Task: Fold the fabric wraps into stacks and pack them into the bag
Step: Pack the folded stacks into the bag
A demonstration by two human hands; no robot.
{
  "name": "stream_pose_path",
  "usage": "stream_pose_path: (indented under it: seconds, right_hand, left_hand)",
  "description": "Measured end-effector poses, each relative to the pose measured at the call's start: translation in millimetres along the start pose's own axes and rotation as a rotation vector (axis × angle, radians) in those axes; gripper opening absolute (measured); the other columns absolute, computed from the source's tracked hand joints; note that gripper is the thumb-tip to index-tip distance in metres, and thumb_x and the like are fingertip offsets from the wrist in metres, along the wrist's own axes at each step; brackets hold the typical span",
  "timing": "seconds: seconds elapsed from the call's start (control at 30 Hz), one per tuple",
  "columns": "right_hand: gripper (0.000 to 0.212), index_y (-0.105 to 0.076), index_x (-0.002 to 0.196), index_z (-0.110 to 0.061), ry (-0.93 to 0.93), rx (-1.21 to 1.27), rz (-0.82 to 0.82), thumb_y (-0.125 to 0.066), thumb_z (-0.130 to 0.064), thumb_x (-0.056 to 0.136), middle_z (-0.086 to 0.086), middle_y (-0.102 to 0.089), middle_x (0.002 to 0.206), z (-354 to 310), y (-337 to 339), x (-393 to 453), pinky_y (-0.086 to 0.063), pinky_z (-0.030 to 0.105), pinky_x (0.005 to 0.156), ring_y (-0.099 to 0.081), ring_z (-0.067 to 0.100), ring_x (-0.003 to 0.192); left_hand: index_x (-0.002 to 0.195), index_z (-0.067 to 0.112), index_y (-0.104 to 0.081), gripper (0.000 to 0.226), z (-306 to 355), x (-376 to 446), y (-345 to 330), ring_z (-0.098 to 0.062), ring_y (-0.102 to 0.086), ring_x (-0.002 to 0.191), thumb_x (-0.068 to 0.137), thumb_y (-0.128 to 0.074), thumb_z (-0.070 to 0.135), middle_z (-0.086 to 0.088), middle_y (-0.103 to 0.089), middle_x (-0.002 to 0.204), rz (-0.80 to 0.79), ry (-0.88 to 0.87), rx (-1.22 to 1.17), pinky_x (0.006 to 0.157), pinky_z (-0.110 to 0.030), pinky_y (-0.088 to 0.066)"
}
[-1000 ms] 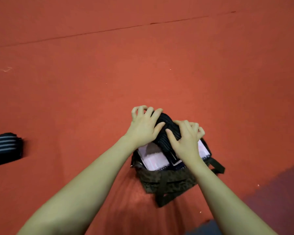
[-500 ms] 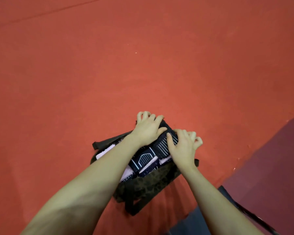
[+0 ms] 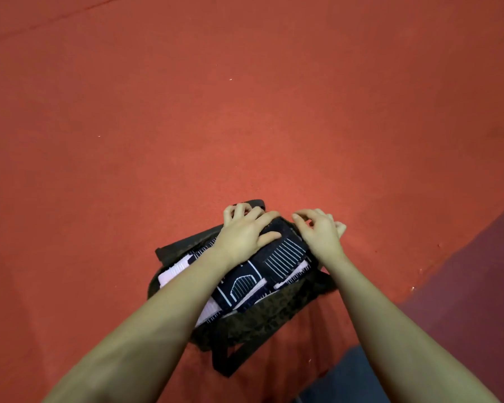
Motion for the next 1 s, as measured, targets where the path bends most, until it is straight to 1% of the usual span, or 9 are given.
stream_pose_path:
  seconds: [0.1, 0.23, 0.37, 0.5, 0.6, 0.7, 0.77, 0.93, 1.0]
  right_hand:
    - [0.030, -0.068, 0.108, -0.032, 0.010, -0.101, -0.191, -0.049, -0.051, 0.093, -0.010, -0.054, 0.093, -1.3, -8.3, 9.4, -0.018, 0.035, 0.086, -0.042, 0.014, 0.107]
    - [0.027, -0.069, 0.104, -0.034, 0.025, -0.199, -0.265, -0.048, -0.047, 0.094, -0.010, -0.056, 0.097, -1.0, -14.3, 21.1, -0.017, 0.035, 0.083, -0.042, 0.015, 0.109]
    - [0.029, -0.072, 0.095, -0.026, 0.134, -0.239, -0.152, -0.044, -0.036, 0.099, -0.007, -0.061, 0.092, -1.9, -11.6, 21.2, -0.012, 0.033, 0.076, -0.044, 0.016, 0.100]
    - [0.027, -0.071, 0.092, -0.024, 0.153, -0.130, 0.037, -0.045, -0.030, 0.099, -0.008, -0.059, 0.085, -3.5, -0.8, 14.1, -0.010, 0.029, 0.076, -0.047, 0.012, 0.088]
    - [0.027, -0.070, 0.095, -0.023, 0.170, -0.085, 0.082, -0.044, -0.027, 0.100, -0.010, -0.055, 0.082, -5.7, 3.6, 10.1, -0.012, 0.027, 0.077, -0.047, 0.009, 0.079]
    - [0.028, -0.070, 0.092, -0.021, 0.183, -0.050, 0.132, -0.043, -0.025, 0.100, -0.011, -0.054, 0.080, -9.9, 8.5, 6.7, -0.013, 0.027, 0.076, -0.049, 0.012, 0.078]
    - [0.027, -0.070, 0.090, -0.020, 0.213, -0.034, 0.184, -0.045, -0.024, 0.100, -0.010, -0.054, 0.079, -17.4, 13.7, 6.3, -0.014, 0.026, 0.077, -0.045, 0.014, 0.075]
    - [0.030, -0.069, 0.080, -0.015, 0.402, -0.123, 0.356, -0.047, -0.026, 0.097, -0.004, -0.054, 0.067, -35.8, 27.8, 0.9, -0.015, 0.026, 0.072, -0.040, 0.017, 0.057]
    - [0.033, -0.069, 0.079, -0.015, 0.458, -0.182, 0.416, -0.043, -0.027, 0.096, -0.004, -0.054, 0.065, -39.7, 28.6, -2.8, -0.017, 0.027, 0.072, -0.041, 0.015, 0.053]
  left_hand:
    - [0.140, 0.034, -0.040, 0.066, 0.3, -7.0, -1.5, -0.024, -0.034, 0.121, 0.088, -0.014, 0.066, 0.009, -0.053, 0.125, 0.053, 0.011, 0.002, 0.100, -0.042, -0.011]
    - [0.140, 0.033, -0.041, 0.072, -0.5, -6.5, -3.8, -0.026, -0.036, 0.123, 0.085, -0.009, 0.066, 0.010, -0.055, 0.126, 0.097, 0.010, 0.023, 0.099, -0.043, -0.010]
    - [0.139, 0.032, -0.038, 0.061, 2.1, -7.5, -1.8, -0.027, -0.034, 0.128, 0.090, -0.017, 0.061, 0.006, -0.054, 0.130, 0.135, 0.005, 0.017, 0.100, -0.040, -0.009]
    - [0.114, 0.025, -0.057, 0.029, 12.1, -12.7, 7.4, -0.029, -0.042, 0.121, 0.094, -0.043, 0.040, -0.005, -0.056, 0.132, 0.365, -0.165, 0.049, 0.094, -0.040, -0.024]
    - [0.117, 0.018, -0.065, 0.039, 16.6, -17.2, 8.1, -0.027, -0.048, 0.125, 0.097, -0.039, 0.040, -0.006, -0.055, 0.135, 0.372, -0.268, 0.063, 0.099, -0.039, -0.027]
    - [0.139, 0.019, -0.048, 0.066, 14.1, -23.5, 0.0, -0.029, -0.030, 0.140, 0.092, -0.032, 0.063, -0.008, -0.031, 0.153, 0.234, -0.211, 0.130, 0.113, -0.048, -0.018]
    - [0.145, 0.023, -0.039, 0.079, 12.5, -23.7, -6.4, -0.033, -0.021, 0.143, 0.085, -0.031, 0.074, -0.006, -0.021, 0.157, 0.153, -0.158, 0.191, 0.113, -0.055, -0.015]
    - [0.150, 0.028, -0.014, 0.084, 14.3, -17.6, -13.9, -0.035, -0.007, 0.145, 0.083, -0.021, 0.078, -0.005, -0.008, 0.159, 0.098, -0.108, 0.297, 0.115, -0.052, 0.000]
    - [0.150, 0.030, -0.009, 0.084, 13.4, -19.7, -11.2, -0.038, -0.010, 0.145, 0.083, -0.022, 0.078, -0.008, -0.009, 0.159, 0.120, -0.097, 0.290, 0.113, -0.054, 0.000]
Point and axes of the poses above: each hand's wrist, its own x-axis towards the middle knuckle, its own y-axis out of the back of the hand, z = x × y, the point moved 4 cm from there along x, towards the middle knuckle
